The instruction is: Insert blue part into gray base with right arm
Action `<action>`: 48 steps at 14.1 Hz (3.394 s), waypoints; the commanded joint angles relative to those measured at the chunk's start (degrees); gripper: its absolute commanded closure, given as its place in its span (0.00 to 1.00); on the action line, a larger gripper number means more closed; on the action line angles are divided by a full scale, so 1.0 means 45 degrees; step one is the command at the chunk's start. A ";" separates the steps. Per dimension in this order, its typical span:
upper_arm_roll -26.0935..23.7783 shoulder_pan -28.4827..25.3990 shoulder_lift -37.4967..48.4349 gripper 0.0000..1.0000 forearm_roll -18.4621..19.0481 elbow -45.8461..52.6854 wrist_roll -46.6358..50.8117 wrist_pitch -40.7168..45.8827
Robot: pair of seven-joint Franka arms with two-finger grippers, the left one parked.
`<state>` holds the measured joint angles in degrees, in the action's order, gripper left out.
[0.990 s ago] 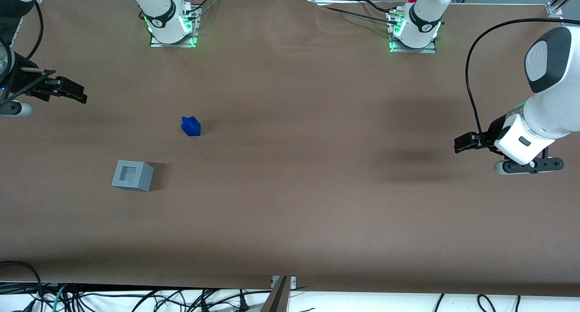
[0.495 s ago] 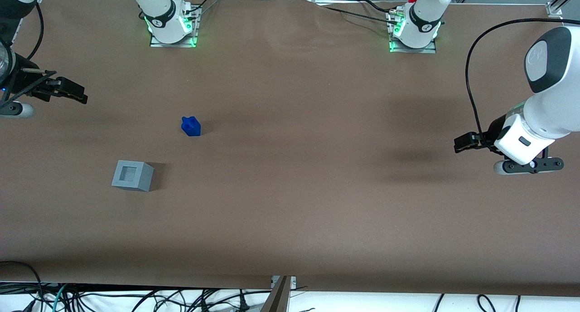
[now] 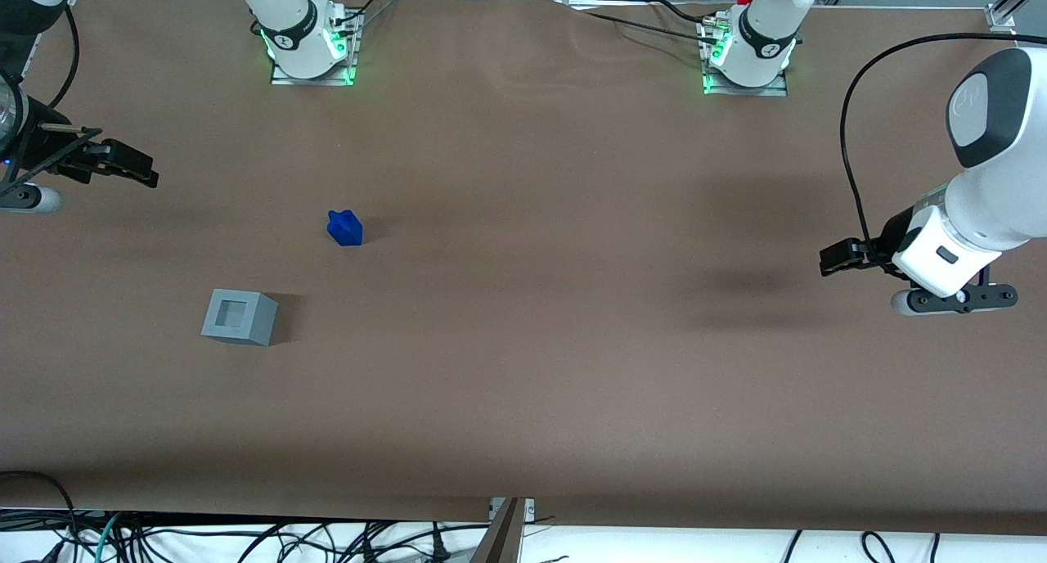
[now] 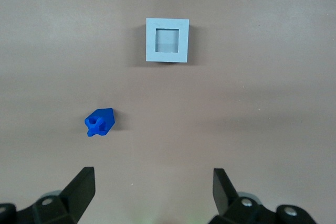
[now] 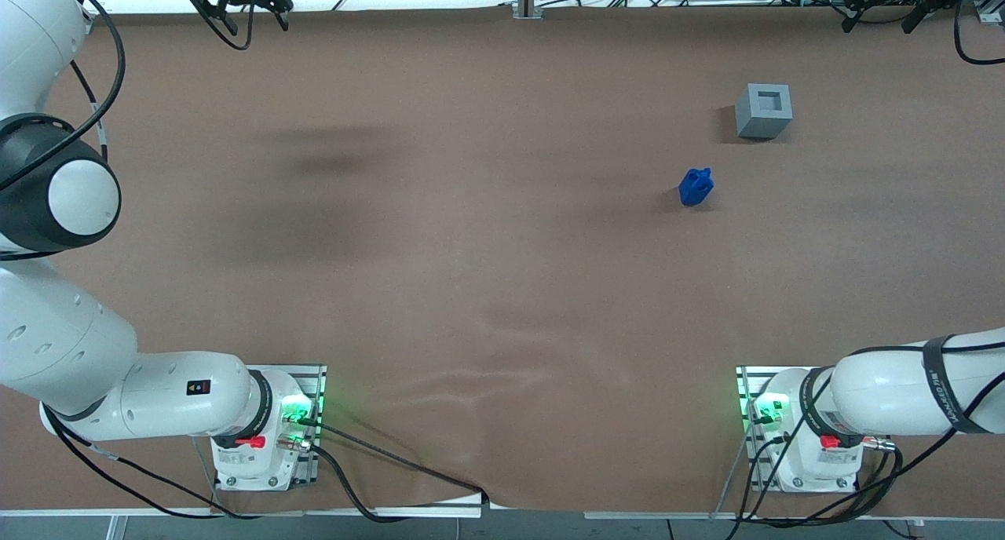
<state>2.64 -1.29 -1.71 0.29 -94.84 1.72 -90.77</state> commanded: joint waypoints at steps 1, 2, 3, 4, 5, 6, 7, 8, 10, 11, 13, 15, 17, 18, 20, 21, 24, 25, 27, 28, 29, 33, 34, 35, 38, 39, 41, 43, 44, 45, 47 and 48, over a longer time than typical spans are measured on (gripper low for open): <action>-0.0041 0.0053 0.0048 0.00 -0.0162 0.0020 0.0104 0.0153; -0.0060 0.0014 -0.0126 0.00 -0.0124 0.0039 -0.0029 0.0056; -0.0099 -0.0006 -0.0186 0.00 -0.0123 0.0040 0.0008 0.0055; -0.0119 -0.0025 -0.0187 0.00 -0.0123 0.0040 0.0067 0.0055; -0.0100 -0.0045 -0.0187 0.00 -0.0123 0.0040 0.0086 0.0055; -0.0099 -0.0045 -0.0206 0.00 -0.0123 0.0059 0.0087 0.0074; -0.0080 -0.0045 -0.0187 0.00 -0.0123 0.0059 0.0009 0.0113; -0.0099 -0.0064 -0.0187 0.00 -0.0123 0.0059 0.0067 0.0133; -0.0080 -0.0065 -0.0206 0.00 -0.0123 0.0059 -0.0010 0.0133; -0.0080 -0.0065 -0.0206 0.00 -0.0143 0.0059 -0.0011 0.0133; -0.0080 -0.0065 -0.0206 0.00 -0.0123 0.0059 -0.0011 0.0114; -0.0080 -0.0065 -0.0206 0.00 -0.0143 0.0059 0.0009 0.0114; -0.0099 -0.0084 -0.0206 0.00 -0.0123 0.0059 0.0086 0.0114; -0.0099 -0.0084 -0.0206 0.00 -0.0123 0.0059 0.0087 0.0133; -0.0099 -0.0084 -0.0206 0.00 -0.0143 0.0059 0.0067 0.0133; -0.0080 -0.0065 -0.0206 0.00 -0.0143 0.0059 0.0067 0.0114; -0.0099 -0.0084 -0.0226 0.00 -0.0143 0.0059 0.0086 0.0114; -0.0099 -0.0142 -0.0245 0.00 -0.0143 0.0040 0.0106 0.0114; -0.0099 -0.0881 -0.0497 0.00 -0.0143 -0.0038 -0.0010 0.0133; -0.0099 -0.1175 -0.0538 0.01 -0.0143 -0.0154 0.0163 0.0133; -0.0099 -0.1391 -0.0712 0.01 -0.0143 -0.0252 0.0184 0.0036; -0.0138 -0.1939 -0.0911 0.01 -0.0182 -0.1731 0.1058 -0.1598; -0.0564 -0.1978 -0.0735 0.01 -0.0182 -0.2356 0.1547 -0.2166; -0.0858 -0.1979 -0.0676 0.01 -0.0182 -0.2923 0.2015 -0.2636; -0.1544 -0.1979 -0.0207 0.01 -0.0182 -0.5206 0.3073 -0.4975; -0.1583 -0.1979 -0.0148 0.01 -0.0182 -0.5949 0.3384 -0.5932; -0.1856 -0.1979 -0.0225 0.01 -0.0182 -0.7589 0.3660 -0.8428; -0.1916 -0.1979 -0.0633 0.01 -0.0182 -0.8686 0.4049 -1.0425; -0.1954 -0.1998 -0.0791 0.01 -0.0182 -0.9000 0.4109 -1.1033; -0.2109 -0.1998 -0.0966 0.01 -0.0182 -0.9216 0.4110 -1.1522; -0.2150 -0.1998 -0.1512 0.01 -0.0182 -0.9490 0.4110 -1.2459; -0.2150 -0.1998 -0.1824 0.01 -0.0182 -0.9530 0.4110 -1.2851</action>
<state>-6.45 -10.59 -8.64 -0.08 -136.37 19.59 -144.89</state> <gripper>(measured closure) 0.009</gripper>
